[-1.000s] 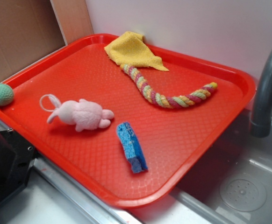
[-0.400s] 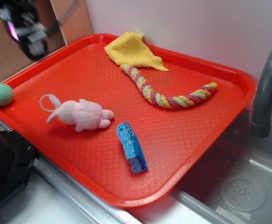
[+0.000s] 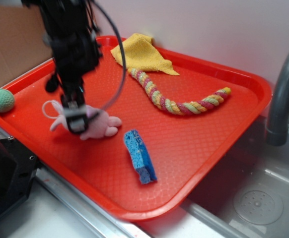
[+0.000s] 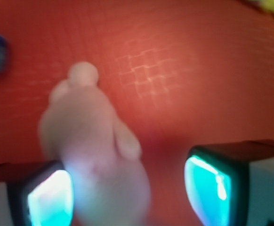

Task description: Grab the pink bunny.

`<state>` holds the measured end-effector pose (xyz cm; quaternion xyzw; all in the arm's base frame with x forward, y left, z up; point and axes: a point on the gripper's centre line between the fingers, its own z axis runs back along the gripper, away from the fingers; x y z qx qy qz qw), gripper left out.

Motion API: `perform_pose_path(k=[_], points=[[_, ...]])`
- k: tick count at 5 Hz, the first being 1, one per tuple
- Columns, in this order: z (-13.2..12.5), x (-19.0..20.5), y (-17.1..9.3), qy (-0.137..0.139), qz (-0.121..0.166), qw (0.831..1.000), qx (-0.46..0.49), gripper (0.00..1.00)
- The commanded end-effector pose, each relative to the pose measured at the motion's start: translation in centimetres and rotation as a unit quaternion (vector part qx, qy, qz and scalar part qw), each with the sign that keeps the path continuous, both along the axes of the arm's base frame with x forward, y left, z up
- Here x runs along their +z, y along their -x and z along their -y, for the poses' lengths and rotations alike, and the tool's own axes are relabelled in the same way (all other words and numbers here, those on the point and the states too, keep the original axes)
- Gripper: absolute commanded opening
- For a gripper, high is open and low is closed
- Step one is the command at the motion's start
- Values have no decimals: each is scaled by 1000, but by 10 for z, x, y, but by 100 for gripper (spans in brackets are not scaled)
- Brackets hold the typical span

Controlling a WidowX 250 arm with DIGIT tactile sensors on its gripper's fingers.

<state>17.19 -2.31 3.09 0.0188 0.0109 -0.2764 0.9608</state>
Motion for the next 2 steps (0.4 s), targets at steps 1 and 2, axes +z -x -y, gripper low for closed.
perform_pose_path(k=[1, 2], points=[[13, -21, -16, 8, 13, 999, -32, 8], [15, 6, -4, 5, 27, 999, -20, 0]])
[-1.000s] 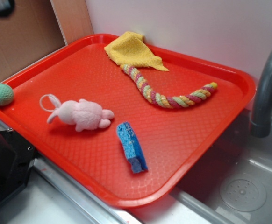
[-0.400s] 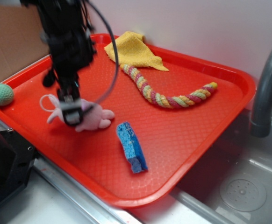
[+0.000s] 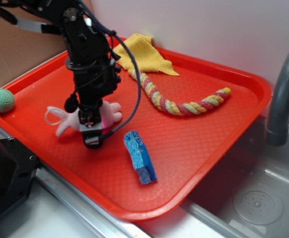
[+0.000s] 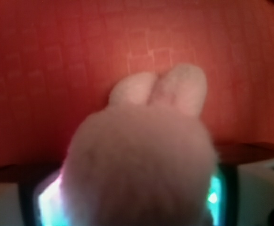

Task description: Grab the pink bunny.

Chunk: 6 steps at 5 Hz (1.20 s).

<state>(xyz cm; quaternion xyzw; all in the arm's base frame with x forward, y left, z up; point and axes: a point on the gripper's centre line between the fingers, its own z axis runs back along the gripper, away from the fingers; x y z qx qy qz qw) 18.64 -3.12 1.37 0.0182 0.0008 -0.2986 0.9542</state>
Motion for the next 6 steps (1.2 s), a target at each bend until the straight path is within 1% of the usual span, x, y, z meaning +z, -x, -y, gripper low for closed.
perform_pose_path(k=[1, 2, 3, 4, 5, 6], points=[[-3, 72, 12, 7, 31, 998, 47, 0], [-25, 122, 23, 14, 44, 990, 131, 0], [-44, 166, 37, 17, 37, 968, 248, 0], [-56, 186, 40, 16, 26, 930, 367, 0], [-56, 193, 38, 11, 54, 904, 423, 0], [-53, 195, 31, 10, 89, 906, 414, 0]])
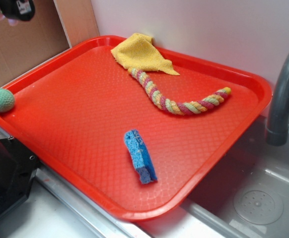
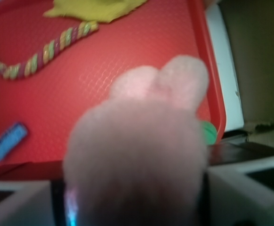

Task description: Grab the pink bunny.

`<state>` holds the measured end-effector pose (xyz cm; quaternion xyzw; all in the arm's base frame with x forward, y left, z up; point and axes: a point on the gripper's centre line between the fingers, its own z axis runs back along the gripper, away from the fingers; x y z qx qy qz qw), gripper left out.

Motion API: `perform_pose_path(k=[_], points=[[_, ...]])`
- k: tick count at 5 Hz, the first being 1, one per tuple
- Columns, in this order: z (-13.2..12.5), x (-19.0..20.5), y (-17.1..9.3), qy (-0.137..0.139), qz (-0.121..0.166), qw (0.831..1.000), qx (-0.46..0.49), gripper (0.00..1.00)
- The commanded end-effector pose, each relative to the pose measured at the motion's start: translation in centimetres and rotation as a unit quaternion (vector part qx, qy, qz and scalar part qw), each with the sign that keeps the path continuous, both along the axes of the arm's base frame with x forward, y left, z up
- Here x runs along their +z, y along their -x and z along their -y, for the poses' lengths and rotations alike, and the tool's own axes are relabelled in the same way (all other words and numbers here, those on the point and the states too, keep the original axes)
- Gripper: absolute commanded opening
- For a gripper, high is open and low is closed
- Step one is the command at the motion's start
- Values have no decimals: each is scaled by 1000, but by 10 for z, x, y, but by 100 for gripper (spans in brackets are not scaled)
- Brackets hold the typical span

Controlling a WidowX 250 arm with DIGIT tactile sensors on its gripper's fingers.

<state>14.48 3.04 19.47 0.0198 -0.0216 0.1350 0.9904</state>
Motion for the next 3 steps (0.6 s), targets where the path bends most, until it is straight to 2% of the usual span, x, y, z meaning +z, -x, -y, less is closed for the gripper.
perform_pose_path(k=[1, 2, 3], points=[[8, 11, -11, -5, 57, 998, -17, 0], [9, 10, -9, -1, 55, 998, -16, 0], [10, 8, -10, -3, 36, 999, -22, 0]])
